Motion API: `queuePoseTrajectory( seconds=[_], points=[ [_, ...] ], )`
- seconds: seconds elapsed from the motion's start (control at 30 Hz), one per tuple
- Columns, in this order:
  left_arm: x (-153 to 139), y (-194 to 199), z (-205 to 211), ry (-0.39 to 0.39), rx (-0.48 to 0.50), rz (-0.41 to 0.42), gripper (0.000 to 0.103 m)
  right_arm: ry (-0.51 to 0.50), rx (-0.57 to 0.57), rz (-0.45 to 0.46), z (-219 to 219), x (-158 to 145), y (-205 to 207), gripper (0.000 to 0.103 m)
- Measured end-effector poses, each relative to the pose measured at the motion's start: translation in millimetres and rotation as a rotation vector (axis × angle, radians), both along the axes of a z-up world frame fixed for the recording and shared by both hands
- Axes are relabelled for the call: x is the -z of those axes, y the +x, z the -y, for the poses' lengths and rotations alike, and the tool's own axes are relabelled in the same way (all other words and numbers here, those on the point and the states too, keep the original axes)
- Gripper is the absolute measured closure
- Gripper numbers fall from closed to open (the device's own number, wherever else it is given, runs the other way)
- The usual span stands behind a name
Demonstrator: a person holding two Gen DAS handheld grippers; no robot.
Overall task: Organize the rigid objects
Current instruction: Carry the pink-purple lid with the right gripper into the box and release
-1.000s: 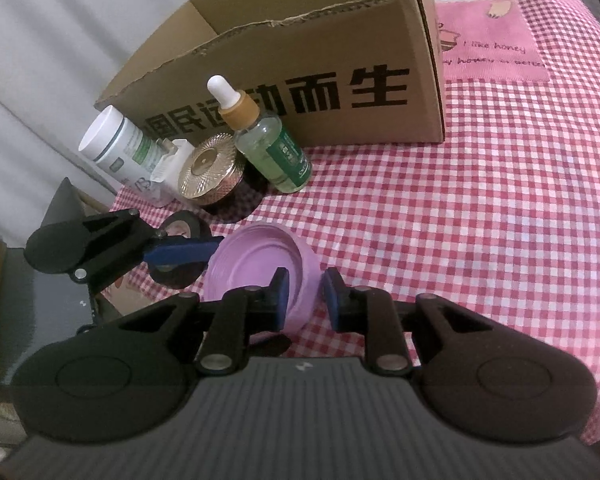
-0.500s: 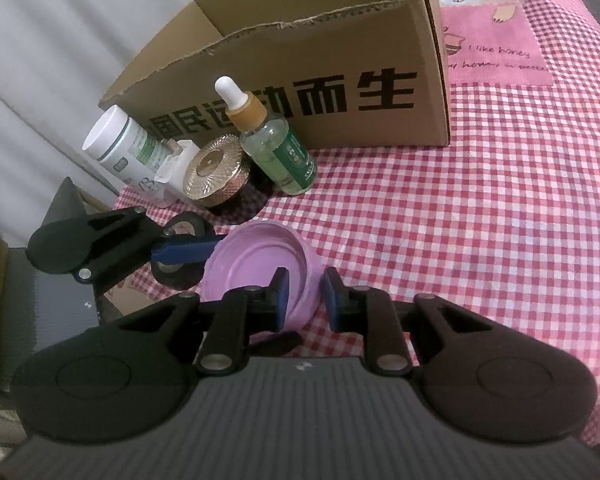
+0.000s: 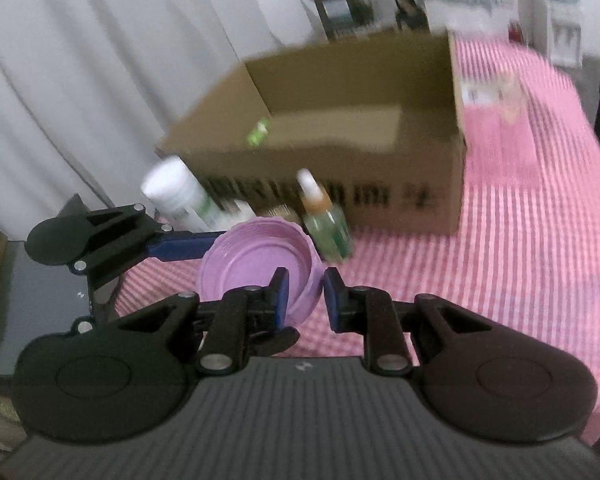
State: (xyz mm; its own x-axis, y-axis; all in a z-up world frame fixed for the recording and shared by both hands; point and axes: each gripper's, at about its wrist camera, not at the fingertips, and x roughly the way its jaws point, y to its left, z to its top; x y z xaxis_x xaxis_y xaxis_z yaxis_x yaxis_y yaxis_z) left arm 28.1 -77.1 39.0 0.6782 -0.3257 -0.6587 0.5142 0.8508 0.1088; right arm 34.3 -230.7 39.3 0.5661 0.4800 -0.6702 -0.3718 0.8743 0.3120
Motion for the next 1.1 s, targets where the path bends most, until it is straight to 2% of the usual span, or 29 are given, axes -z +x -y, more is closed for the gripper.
queuePoseTrajectory(
  seconds=[0.2, 0.3, 0.37, 0.47, 0.57, 0.67, 0.8, 0.9, 1.1],
  points=[
    [-44.5, 14.7, -23.5, -0.020, -0.062, 0.081, 0.029, 0.023, -0.056, 0.120, -19.2, -52.0, 18.5, 0.083],
    [-61.0, 33.6, -36.4, -0.018, -0.103, 0.097, 0.029, 0.043, -0.089, 0.144, -33.0, -69.7, 39.3, 0.083],
    [-66.7, 50.0, -44.4, -0.016, -0.122, 0.087, 0.029, 0.052, -0.107, 0.144, -41.8, -76.5, 57.1, 0.083],
    [-69.0, 84.3, -60.2, -0.024, -0.153, 0.016, 0.029, 0.059, -0.136, 0.106, -57.9, -79.6, 92.4, 0.082],
    [-58.6, 122.8, -75.7, -0.024, -0.174, -0.094, 0.029, 0.066, -0.155, 0.020, -75.9, -70.0, 135.3, 0.082],
    [-39.7, 162.3, -85.4, -0.017, -0.189, -0.216, 0.029, 0.077, -0.155, -0.109, -88.8, -50.6, 176.7, 0.082],
    [-13.6, 194.3, -90.7, 0.020, -0.189, -0.324, 0.029, 0.069, -0.156, -0.273, -98.6, -18.0, 223.6, 0.082],
    [0.5, 213.0, -90.6, 0.044, -0.184, -0.379, 0.029, 0.057, -0.158, -0.357, -105.5, 2.5, 242.9, 0.082],
    [26.0, 223.1, -84.3, 0.076, -0.167, -0.470, 0.029, 0.035, -0.170, -0.452, -109.5, 32.3, 258.6, 0.082]
  ],
)
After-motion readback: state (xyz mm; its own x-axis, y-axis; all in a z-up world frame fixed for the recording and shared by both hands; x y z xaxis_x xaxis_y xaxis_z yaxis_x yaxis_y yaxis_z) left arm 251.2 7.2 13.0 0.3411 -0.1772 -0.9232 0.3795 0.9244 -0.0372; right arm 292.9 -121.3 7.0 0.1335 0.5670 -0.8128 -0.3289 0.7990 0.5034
